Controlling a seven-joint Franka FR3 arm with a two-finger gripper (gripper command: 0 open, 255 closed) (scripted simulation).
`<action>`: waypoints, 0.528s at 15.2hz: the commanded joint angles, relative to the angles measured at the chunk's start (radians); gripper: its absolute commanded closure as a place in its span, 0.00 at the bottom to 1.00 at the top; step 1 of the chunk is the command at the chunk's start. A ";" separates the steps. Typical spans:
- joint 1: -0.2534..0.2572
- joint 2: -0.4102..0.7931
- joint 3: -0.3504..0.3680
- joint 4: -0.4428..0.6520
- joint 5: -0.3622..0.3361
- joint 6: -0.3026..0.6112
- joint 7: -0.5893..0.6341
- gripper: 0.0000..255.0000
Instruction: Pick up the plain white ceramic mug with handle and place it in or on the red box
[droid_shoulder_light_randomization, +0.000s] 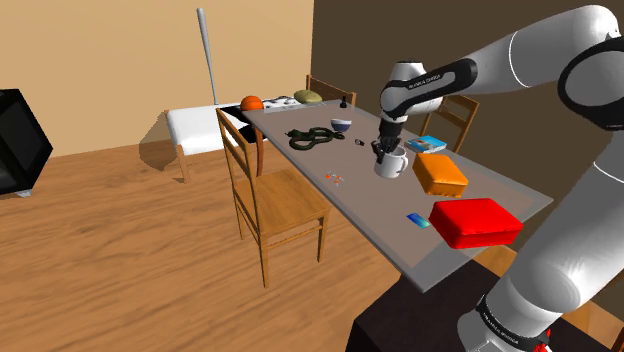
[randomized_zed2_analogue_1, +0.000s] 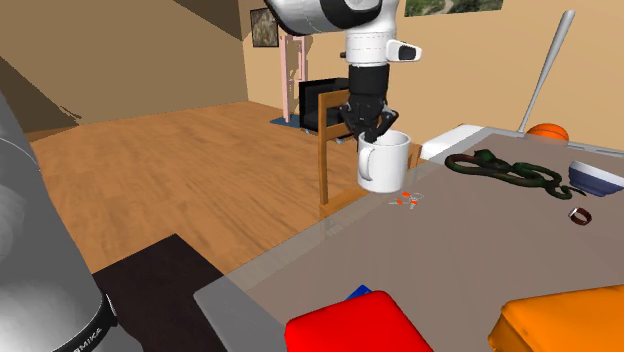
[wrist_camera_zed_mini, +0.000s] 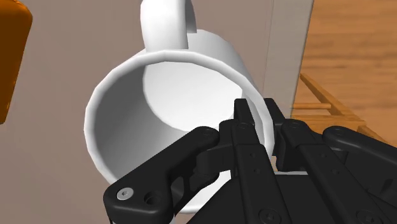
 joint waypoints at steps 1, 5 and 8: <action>-0.016 -0.064 -0.016 -0.069 -0.013 0.006 -0.025 1.00; -0.053 -0.174 -0.053 -0.179 -0.042 0.010 -0.081 1.00; -0.085 -0.252 -0.084 -0.250 -0.070 0.005 -0.125 1.00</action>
